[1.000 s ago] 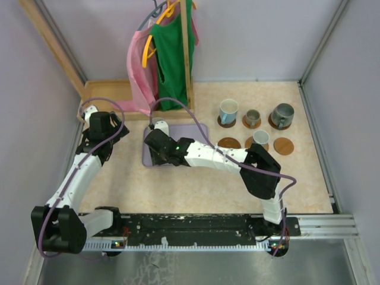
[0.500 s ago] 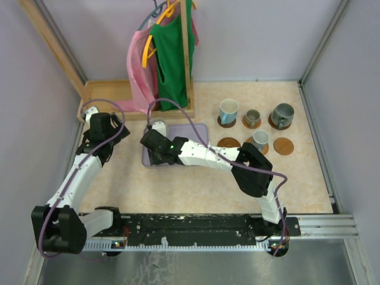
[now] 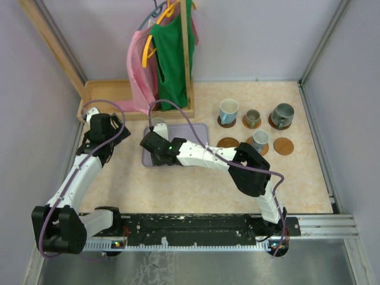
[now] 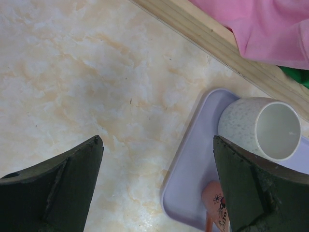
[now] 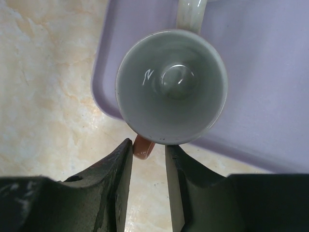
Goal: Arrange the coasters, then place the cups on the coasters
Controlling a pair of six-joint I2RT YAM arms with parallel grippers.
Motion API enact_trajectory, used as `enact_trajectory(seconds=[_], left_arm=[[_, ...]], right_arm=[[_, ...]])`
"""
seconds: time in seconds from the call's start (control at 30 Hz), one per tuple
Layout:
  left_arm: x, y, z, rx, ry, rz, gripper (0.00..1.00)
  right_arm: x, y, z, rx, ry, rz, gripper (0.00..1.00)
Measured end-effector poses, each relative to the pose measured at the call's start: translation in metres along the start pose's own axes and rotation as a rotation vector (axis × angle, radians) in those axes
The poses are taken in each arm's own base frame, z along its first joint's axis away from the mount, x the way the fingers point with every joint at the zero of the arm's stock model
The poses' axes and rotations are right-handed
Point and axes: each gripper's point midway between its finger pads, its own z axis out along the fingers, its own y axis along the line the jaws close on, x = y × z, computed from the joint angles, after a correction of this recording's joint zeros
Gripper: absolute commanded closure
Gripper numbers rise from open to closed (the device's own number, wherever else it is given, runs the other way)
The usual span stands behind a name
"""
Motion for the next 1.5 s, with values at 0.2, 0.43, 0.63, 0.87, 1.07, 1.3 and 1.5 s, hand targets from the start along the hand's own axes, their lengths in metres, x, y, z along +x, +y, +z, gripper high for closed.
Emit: enact_trajectory(seconds=[0.2,0.43,0.63,0.87,1.07,1.3,1.5], left_arm=[[0.000,-0.001,0.000,0.004,0.000,-0.001,0.00],[-0.002,-0.002,-0.002,0.013,-0.007,-0.004,0.00],[-0.002,-0.002,-0.002,0.014,-0.008,-0.005,0.00],[-0.003,-0.003,-0.002,0.017,-0.012,-0.006,0.00],[-0.003,-0.004,-0.002,0.026,-0.013,-0.008,0.00],[-0.003,-0.004,-0.002,0.027,-0.013,-0.008,0.00],[-0.003,-0.005,-0.002,0.028,-0.012,-0.008,0.00]], right_arm=[[0.004,-0.008,0.002,0.038,-0.004,0.000,0.67],[0.021,-0.030,0.007,0.114,0.022,-0.021,0.70],[0.021,-0.033,0.008,0.124,0.016,-0.031,0.70],[0.018,-0.035,0.008,0.133,0.004,-0.066,0.71],[0.014,-0.033,0.009,0.119,-0.014,-0.097,0.71],[0.010,-0.030,0.011,0.103,-0.030,-0.122,0.72],[0.009,-0.028,0.013,0.090,-0.041,-0.125,0.83]])
